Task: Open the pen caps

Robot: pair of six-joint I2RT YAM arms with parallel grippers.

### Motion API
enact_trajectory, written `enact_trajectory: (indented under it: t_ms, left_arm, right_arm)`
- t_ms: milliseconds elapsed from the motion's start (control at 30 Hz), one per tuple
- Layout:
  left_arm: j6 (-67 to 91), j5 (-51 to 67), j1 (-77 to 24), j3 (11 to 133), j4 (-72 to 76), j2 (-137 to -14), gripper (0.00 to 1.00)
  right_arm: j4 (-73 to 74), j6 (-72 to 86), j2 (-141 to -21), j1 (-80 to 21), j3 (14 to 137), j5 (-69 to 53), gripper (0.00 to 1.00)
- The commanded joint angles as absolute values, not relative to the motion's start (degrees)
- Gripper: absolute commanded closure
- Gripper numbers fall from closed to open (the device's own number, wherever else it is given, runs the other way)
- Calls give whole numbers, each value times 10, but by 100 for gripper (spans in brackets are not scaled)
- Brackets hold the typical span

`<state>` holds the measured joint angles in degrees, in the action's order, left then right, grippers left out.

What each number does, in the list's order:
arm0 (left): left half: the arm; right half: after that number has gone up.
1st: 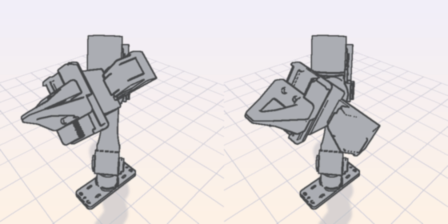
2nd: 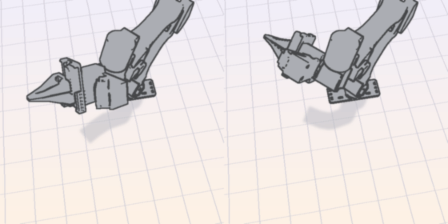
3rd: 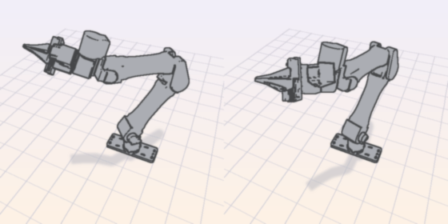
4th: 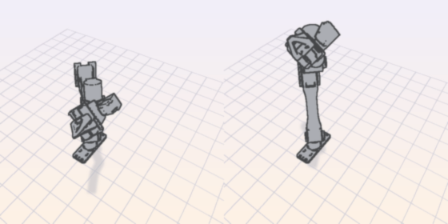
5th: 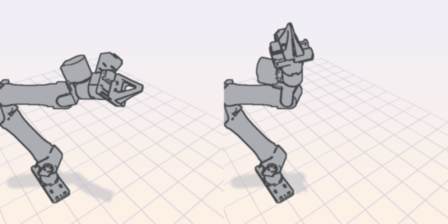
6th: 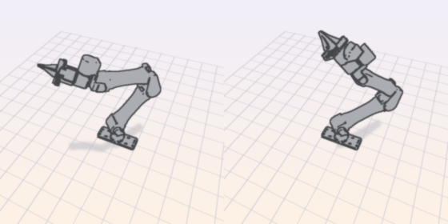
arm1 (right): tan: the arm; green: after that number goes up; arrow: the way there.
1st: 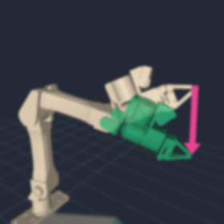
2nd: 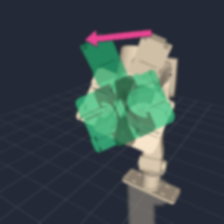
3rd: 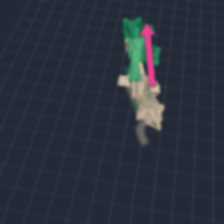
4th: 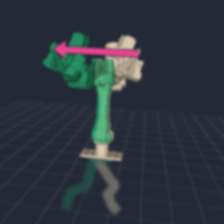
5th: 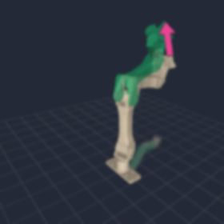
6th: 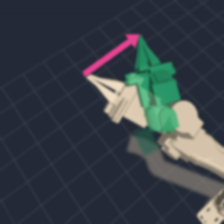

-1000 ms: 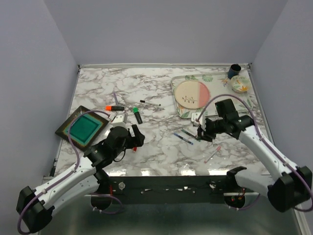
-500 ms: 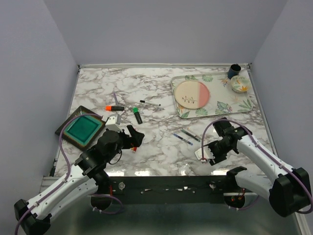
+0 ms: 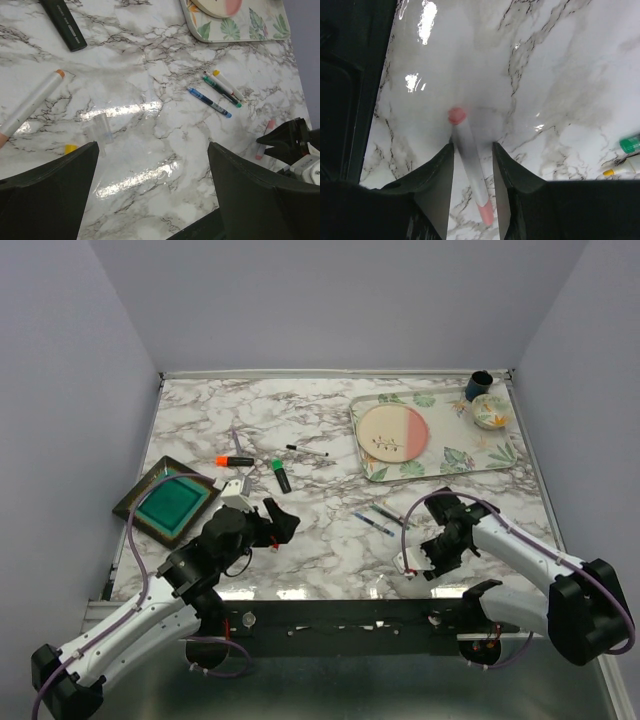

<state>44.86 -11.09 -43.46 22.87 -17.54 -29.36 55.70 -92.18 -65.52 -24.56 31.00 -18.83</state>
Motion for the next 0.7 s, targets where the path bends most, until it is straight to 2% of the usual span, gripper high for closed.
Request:
enact_trajectory:
  t_ms: [0,33,100,167,300,400,500,667]
  left_arm:
    - [468,-57,-432,207,-115,-294,1]
    - [468,-47,-432,201,-104,-296,1]
    - [476,-21,-431,196,-71,-308,1]
    - [484,-1,-430,185,-36,-319,1]
    - [518,92,-431,149,128,-365,1]
    - [523,133,-431,135,230,-408,2]
    - [512,158,-432,151,278,-450,3]
    - [517,173,-436,171,356,-495,3]
  right_arm:
    - [463,-914,-683,-253,281,-156,67]
    - [461,-911,-684,-254,280,-155,77]
    - [455,-904,-688,-254,280,-153,85]
    - [456,-885,-696,-254,291,-151,99]
    - [441,-788,-684,-254,337,-173,99]
    - [440,-689,-636,-254,389,-245,99]
    - [432,-581,-606,-254,440,-293,99]
    - [378,-412,-596,-235,495,-305,99]
